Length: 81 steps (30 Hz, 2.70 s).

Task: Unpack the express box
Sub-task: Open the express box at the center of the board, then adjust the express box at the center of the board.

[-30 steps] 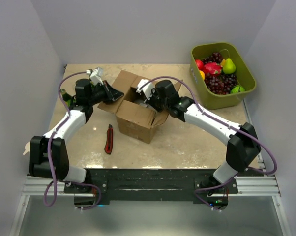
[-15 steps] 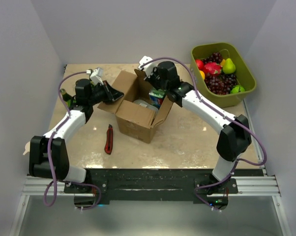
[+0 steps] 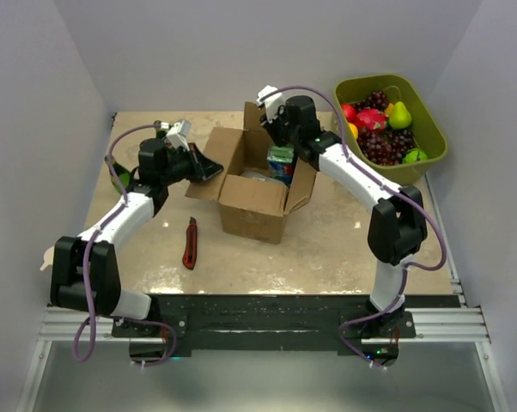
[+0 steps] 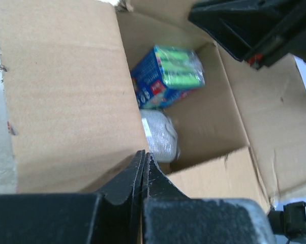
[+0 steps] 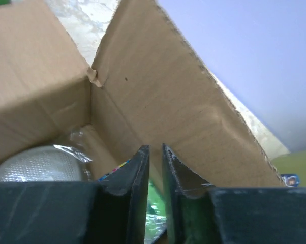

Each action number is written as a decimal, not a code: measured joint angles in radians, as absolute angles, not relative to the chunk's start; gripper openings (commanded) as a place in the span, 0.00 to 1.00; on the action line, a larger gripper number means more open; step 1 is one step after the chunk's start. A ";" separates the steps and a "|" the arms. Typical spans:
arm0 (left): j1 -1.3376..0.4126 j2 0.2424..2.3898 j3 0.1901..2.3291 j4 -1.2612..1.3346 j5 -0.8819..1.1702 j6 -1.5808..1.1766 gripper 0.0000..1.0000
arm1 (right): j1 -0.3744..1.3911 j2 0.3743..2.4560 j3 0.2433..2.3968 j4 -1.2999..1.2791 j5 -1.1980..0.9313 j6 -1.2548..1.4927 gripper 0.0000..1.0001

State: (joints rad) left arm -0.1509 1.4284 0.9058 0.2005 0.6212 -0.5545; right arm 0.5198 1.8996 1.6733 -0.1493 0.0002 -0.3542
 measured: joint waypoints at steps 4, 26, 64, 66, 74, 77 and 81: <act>-0.157 1.439 0.907 0.192 0.624 -0.521 0.00 | 0.476 1.926 1.710 -0.171 -0.110 -0.257 0.66; -0.143 1.576 1.606 -0.129 0.603 -0.377 0.78 | 0.336 2.080 1.792 -0.216 -0.330 0.112 0.69; -0.466 1.994 1.628 -0.264 0.168 -0.382 0.09 | 0.380 1.893 1.665 -0.285 -0.038 0.407 0.69; -0.467 1.995 1.626 -0.255 0.192 -0.376 0.00 | 0.385 1.890 1.669 -0.287 -0.065 0.380 0.74; -0.438 1.970 1.634 -0.302 0.247 -0.259 0.00 | 0.384 1.883 1.828 -0.429 -0.306 -0.145 0.74; -0.414 1.949 1.671 -0.361 0.256 -0.134 0.00 | 0.381 1.811 1.773 -0.471 -0.371 -0.377 0.73; -0.392 1.933 1.753 -0.421 0.251 0.006 0.00 | 0.379 1.705 1.645 -0.564 -0.459 -0.617 0.68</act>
